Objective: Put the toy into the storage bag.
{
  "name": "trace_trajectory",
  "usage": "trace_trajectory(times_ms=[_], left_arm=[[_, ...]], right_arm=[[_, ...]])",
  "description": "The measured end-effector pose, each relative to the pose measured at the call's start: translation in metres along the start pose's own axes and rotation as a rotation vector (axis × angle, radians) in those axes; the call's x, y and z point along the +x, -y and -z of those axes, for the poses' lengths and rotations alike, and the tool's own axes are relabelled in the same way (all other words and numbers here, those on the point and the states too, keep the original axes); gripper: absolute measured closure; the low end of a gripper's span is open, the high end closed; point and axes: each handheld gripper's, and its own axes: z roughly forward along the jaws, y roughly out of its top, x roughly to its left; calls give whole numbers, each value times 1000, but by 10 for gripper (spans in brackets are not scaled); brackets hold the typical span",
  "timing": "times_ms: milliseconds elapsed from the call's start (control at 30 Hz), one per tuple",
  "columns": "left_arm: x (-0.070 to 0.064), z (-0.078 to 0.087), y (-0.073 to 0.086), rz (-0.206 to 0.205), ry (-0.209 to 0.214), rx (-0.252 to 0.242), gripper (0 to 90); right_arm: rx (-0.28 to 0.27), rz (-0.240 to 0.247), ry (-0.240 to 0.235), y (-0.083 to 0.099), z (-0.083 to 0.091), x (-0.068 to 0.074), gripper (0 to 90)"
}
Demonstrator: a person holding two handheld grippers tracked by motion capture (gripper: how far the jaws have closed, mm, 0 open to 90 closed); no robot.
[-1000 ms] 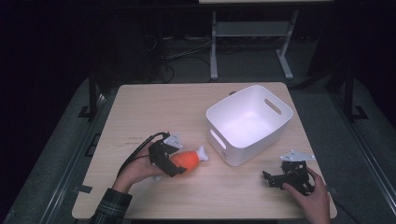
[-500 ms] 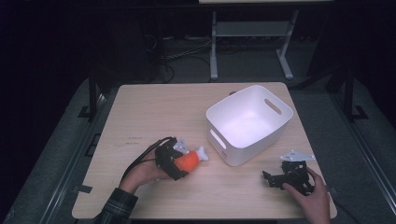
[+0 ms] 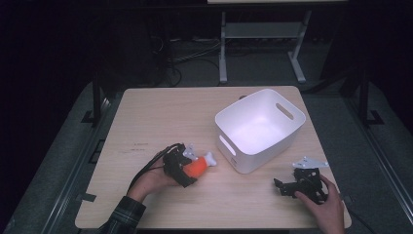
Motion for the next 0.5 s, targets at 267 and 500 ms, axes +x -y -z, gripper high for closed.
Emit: trace_trajectory(times_ms=[267, 500], left_arm=[[1, 2, 1, 11, 12, -5, 189], [3, 5, 2, 14, 13, -16, 207]], right_arm=[[0, 0, 0, 0, 0, 0, 2], [0, 0, 0, 0, 0, 0, 2]])
